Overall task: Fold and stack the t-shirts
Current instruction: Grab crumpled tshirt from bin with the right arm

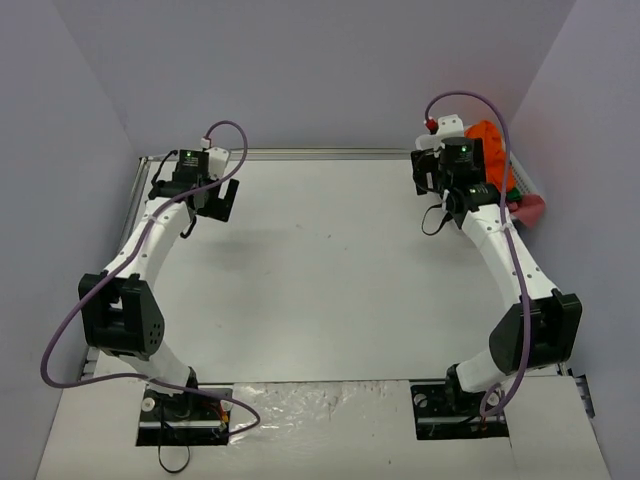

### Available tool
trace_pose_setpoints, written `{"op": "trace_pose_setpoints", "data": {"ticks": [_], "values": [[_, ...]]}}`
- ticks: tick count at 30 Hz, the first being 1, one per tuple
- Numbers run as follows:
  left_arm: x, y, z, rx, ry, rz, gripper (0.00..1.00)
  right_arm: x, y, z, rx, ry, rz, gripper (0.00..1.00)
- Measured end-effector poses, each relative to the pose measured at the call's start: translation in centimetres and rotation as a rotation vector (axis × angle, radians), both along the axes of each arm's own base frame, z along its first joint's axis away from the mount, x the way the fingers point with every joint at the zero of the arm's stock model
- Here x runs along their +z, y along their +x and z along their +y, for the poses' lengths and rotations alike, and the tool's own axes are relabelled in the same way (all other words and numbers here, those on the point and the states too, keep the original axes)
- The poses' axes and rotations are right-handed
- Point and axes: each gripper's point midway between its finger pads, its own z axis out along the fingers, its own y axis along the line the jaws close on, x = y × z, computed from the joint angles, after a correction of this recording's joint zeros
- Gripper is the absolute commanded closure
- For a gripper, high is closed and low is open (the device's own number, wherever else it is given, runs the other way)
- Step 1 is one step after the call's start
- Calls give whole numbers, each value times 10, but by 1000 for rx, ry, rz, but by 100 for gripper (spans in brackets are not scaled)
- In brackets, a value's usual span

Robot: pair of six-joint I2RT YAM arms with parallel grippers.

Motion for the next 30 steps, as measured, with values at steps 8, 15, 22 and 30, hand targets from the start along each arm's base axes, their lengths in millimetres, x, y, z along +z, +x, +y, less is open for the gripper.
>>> {"op": "trace_pose_setpoints", "data": {"ticks": [8, 15, 22, 30], "values": [[48, 6, -11, -92, 31, -74, 6, -26, -2, -4, 16, -147, 48, 0], [45, -6, -9, -31, 8, -100, 6, -32, 27, -46, -133, -177, 41, 0], [26, -30, -2, -11, 13, -76, 6, -32, 70, -63, -218, -200, 16, 0], [43, -44, -4, -26, -17, -168, 6, -83, 110, -98, -302, -178, 86, 4]]}}
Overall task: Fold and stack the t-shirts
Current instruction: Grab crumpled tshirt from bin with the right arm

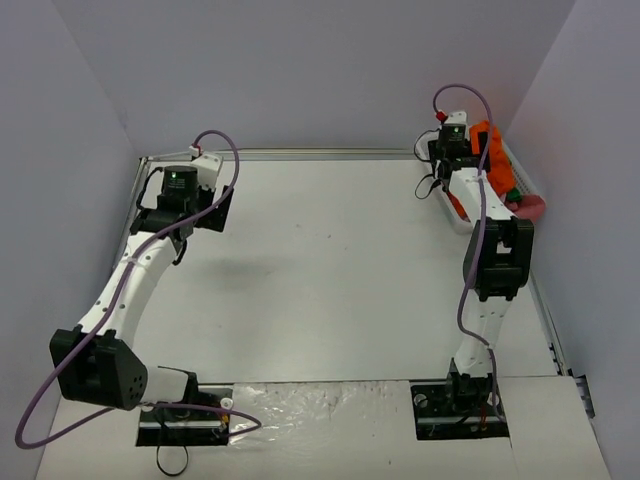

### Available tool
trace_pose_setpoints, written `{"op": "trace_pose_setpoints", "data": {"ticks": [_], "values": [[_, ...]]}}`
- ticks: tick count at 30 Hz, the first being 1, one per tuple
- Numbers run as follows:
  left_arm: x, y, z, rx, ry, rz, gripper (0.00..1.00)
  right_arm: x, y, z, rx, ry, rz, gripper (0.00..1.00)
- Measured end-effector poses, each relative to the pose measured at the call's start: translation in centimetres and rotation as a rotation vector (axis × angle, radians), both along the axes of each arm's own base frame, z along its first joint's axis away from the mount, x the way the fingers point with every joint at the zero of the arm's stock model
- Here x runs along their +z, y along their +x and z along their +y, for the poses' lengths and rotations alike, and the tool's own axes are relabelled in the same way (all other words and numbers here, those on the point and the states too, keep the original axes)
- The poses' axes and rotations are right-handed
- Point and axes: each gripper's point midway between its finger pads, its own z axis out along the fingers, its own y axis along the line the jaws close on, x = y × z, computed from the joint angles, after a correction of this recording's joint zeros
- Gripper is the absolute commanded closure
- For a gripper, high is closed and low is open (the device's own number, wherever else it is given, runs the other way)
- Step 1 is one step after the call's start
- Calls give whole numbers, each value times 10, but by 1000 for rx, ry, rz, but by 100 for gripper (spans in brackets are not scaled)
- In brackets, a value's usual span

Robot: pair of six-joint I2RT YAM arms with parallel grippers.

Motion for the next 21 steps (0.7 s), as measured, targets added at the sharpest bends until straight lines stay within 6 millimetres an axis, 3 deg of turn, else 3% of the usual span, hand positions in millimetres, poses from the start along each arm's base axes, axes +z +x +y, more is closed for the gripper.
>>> {"op": "trace_pose_setpoints", "data": {"ticks": [3, 5, 6, 7, 8, 9, 14, 21], "values": [[3, -1, -1, -5, -8, -25, 6, -24, 4, -18, -40, 15, 46, 5], [1, -2, -3, -16, -16, -24, 5, -34, 5, -29, -59, 24, 64, 21], [-1, -3, -4, -23, -21, -21, 6, -38, 4, -35, -69, 31, 73, 51], [-3, -3, -6, -29, -24, -17, 6, -42, 3, -39, -75, 35, 82, 71], [-4, -3, -7, -34, -28, -15, 6, -44, 3, -43, -81, 44, 85, 89], [-4, -3, -8, -37, -31, -14, 6, -47, 4, -46, -90, 59, 82, 100], [-4, -3, -9, -46, -37, -17, 6, -50, 3, -51, -92, 84, 82, 100], [-3, -4, -11, -55, -44, -23, 5, -39, 0, -36, -56, 128, 64, 100]]}}
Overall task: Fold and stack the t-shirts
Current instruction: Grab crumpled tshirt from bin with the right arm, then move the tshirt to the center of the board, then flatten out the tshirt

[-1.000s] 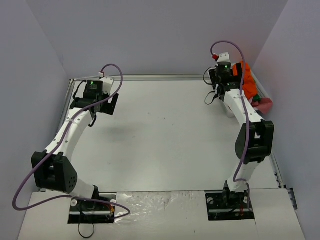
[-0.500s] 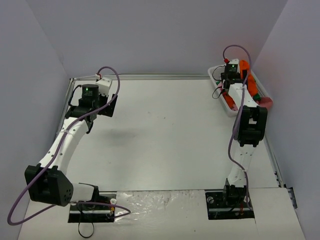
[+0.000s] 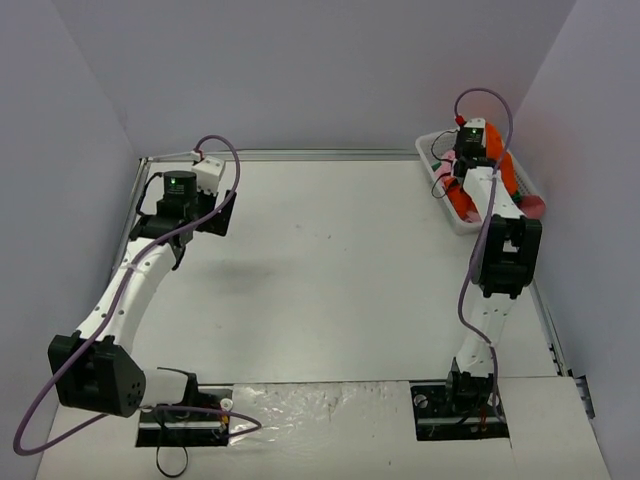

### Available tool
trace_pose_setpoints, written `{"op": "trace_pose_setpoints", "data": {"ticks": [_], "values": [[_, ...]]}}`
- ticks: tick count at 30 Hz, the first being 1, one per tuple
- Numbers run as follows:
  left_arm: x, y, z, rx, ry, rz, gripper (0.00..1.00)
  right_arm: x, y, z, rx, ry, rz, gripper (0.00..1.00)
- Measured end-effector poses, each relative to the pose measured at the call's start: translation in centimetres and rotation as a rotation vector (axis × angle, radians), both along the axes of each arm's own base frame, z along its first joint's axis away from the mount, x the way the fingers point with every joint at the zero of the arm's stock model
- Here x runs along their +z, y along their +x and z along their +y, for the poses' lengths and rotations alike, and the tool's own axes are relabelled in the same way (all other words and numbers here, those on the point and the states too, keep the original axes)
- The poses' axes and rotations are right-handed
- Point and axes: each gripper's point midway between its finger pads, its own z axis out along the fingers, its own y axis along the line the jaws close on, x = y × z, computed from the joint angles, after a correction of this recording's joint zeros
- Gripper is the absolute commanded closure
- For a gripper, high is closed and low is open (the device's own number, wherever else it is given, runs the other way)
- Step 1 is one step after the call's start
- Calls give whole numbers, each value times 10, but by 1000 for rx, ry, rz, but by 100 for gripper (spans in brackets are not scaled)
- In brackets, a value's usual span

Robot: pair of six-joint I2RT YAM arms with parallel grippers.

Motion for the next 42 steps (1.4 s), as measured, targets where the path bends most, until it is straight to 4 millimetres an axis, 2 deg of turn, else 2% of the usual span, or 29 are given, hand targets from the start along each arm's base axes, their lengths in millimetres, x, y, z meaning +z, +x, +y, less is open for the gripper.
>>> {"op": "trace_pose_setpoints", "data": {"ticks": [4, 8, 11, 14, 16, 18, 19, 20, 21, 23, 25, 32, 37, 40, 42], "values": [[5, -3, -2, -14, -15, -17, 5, 35, -10, 21, 45, 38, -52, 100], [12, -9, -7, -41, -40, -38, 5, 95, -22, 60, 126, 49, -150, 100], [17, -12, -8, -50, -51, -51, 5, 143, -34, 99, 210, 55, -225, 100], [18, -12, -10, -61, -61, -55, 5, 195, -45, 147, 350, 85, -290, 100], [18, -13, -11, -66, -66, -55, 5, 223, -56, 181, 464, 113, -325, 100], [17, -13, -11, -71, -72, -53, 5, 241, -73, 211, 585, 145, -335, 100], [17, -14, -12, -74, -76, -54, 5, 248, -84, 224, 642, 163, -335, 95], [18, -14, -12, -76, -79, -55, 5, 252, -94, 233, 693, 182, -332, 57], [19, -14, -12, -80, -84, -57, 5, 256, -103, 241, 744, 199, -325, 1], [20, -16, -12, -86, -94, -61, 6, 258, -116, 248, 817, 206, -308, 0], [23, -17, -12, -91, -103, -66, 6, 250, -126, 251, 864, 204, -277, 0], [25, -18, -16, -113, -126, -67, 6, 181, -136, 251, 889, 210, -81, 0], [25, -19, -20, -134, -138, -65, 5, 154, -136, 252, 893, 221, -11, 1], [25, -20, -25, -155, -151, -62, 5, 138, -141, 257, 923, 240, 29, 10], [24, -21, -27, -168, -159, -58, 5, 125, -146, 261, 954, 259, 69, 20]]}}
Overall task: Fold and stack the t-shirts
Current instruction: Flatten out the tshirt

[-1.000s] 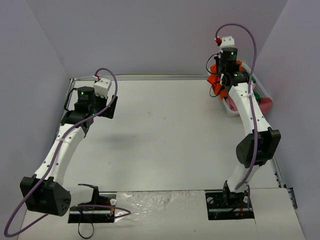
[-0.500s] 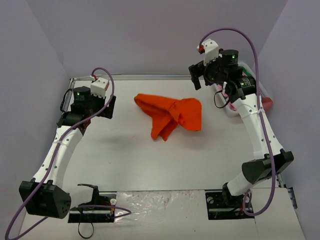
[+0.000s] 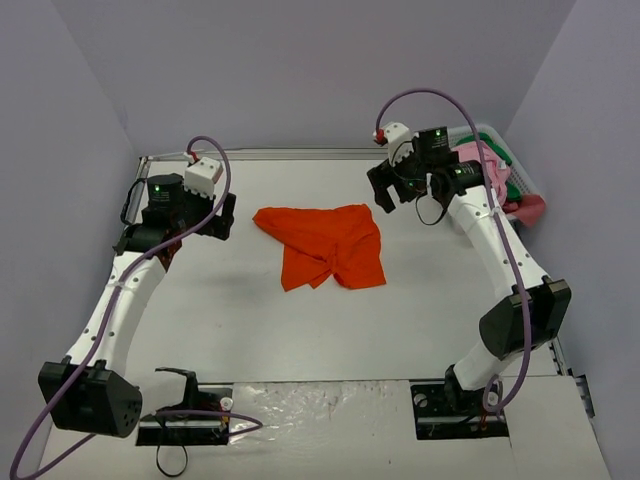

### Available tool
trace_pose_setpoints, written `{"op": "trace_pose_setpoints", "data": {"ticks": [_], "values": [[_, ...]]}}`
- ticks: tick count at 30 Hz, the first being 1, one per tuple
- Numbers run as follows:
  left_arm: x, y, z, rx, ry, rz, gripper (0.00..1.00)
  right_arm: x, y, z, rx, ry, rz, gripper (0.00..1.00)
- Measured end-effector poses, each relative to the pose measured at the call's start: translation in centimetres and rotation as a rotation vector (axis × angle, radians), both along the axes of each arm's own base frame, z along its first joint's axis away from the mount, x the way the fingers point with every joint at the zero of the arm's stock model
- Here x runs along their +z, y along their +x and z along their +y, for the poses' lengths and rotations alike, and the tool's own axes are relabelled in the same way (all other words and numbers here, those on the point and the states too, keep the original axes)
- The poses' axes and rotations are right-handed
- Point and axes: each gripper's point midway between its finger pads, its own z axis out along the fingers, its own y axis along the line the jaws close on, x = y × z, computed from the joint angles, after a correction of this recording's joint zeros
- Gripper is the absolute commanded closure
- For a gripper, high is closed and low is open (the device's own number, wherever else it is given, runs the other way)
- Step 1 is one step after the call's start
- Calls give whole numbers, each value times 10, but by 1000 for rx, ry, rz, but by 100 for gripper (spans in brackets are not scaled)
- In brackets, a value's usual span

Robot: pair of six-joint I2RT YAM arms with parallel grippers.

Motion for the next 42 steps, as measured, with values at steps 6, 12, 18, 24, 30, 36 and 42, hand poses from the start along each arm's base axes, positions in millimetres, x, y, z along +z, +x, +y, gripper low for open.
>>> {"op": "trace_pose_setpoints", "data": {"ticks": [6, 12, 18, 24, 30, 36, 42], "values": [[-5, -1, -2, -11, -5, 13, 5, -67, -35, 28, 187, -36, 207, 33], [-5, 2, 15, 35, -9, 12, 5, -137, -101, 86, 456, -149, 415, 35], [-6, 1, 40, 114, -21, 13, 5, -177, -155, 108, 609, -238, 548, 35], [0, -2, 42, 119, -36, -5, 5, -188, -157, 107, 610, -268, 571, 34], [1, -5, 51, 146, -45, -12, 5, -202, -150, 105, 587, -300, 579, 34], [1, -5, 48, 135, -59, -10, 5, -216, -137, 109, 556, -327, 584, 34], [-5, -7, 47, 130, -67, 3, 5, -225, -117, 119, 531, -337, 562, 35]]}}
